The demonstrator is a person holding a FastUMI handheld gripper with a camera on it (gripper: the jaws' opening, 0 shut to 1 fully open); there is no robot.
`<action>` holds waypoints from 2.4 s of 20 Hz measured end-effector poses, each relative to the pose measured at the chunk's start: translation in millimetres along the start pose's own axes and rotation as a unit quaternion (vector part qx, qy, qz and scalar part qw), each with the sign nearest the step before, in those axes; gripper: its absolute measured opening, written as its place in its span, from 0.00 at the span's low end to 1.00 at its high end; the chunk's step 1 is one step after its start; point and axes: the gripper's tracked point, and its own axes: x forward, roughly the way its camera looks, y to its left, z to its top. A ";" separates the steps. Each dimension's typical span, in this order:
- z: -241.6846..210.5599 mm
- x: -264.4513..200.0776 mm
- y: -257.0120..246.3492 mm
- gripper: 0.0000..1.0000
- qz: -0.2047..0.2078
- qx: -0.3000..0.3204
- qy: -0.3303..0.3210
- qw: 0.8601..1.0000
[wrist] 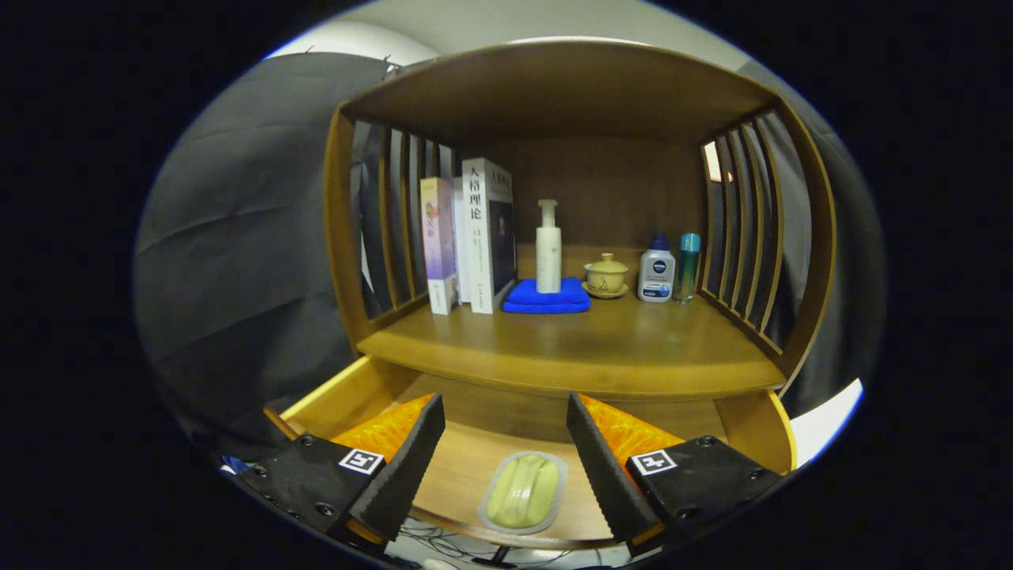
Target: Pull open the drawer, take out the items inside it, and place them on the countertop above the cabinet.
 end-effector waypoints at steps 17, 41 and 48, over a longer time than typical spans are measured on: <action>-94.7 45.9 7.6 0.68 0.035 0.083 0.238 0.967; 4.0 -6.1 9.5 0.14 0.012 -0.017 -0.004 1.000; 62.4 6.9 4.7 0.14 0.012 0.023 -0.033 0.999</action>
